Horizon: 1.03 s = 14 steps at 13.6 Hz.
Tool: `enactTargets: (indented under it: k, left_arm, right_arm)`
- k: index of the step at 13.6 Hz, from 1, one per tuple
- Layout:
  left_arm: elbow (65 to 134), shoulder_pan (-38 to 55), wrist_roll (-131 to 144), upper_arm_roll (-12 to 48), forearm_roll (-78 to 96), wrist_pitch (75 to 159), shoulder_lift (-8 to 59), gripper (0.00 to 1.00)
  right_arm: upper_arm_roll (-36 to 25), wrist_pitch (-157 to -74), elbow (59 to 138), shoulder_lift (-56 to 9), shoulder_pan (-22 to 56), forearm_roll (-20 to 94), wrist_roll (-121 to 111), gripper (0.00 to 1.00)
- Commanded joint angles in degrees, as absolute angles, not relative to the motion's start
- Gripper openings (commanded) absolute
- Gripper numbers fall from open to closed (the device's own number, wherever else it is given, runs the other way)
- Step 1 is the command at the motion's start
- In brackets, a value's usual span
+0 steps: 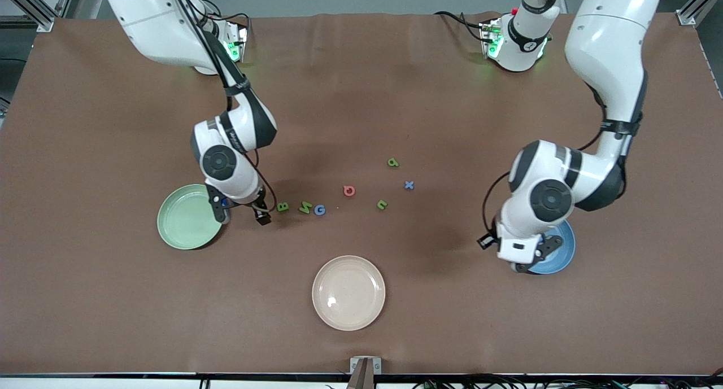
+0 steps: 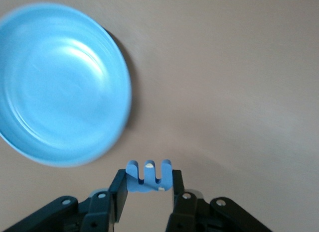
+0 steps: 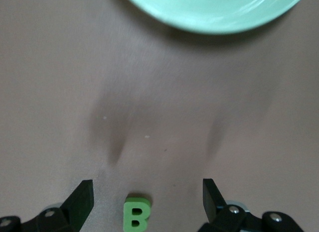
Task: Sort upper and lower case letters into plates
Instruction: 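Drop the E into the blue plate while the right gripper grasps B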
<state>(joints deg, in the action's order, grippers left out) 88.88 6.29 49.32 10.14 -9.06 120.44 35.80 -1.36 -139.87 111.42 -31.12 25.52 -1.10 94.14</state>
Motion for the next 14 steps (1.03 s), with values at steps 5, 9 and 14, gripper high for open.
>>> enactTargets:
  k: [5, 9, 14]
  left_arm:
    - [92.46, -5.43, 31.48, 11.16, -10.02, 121.72, 36.47, 0.09]
    - [92.46, -5.72, 30.50, 11.16, -9.93, 122.52, 37.71, 0.99]
    - [91.76, -3.43, 35.48, 19.30, -9.05, 120.15, 35.60, 1.00]
  right_arm:
    - [-1.67, -142.47, 109.07, -33.57, 27.07, -1.76, 98.44, 0.80]
    - [-1.67, -143.69, 108.90, -34.80, 28.12, -1.76, 99.67, 0.78]
    - [-1.67, -144.23, 109.07, -35.77, 29.27, -1.76, 100.28, 0.72]
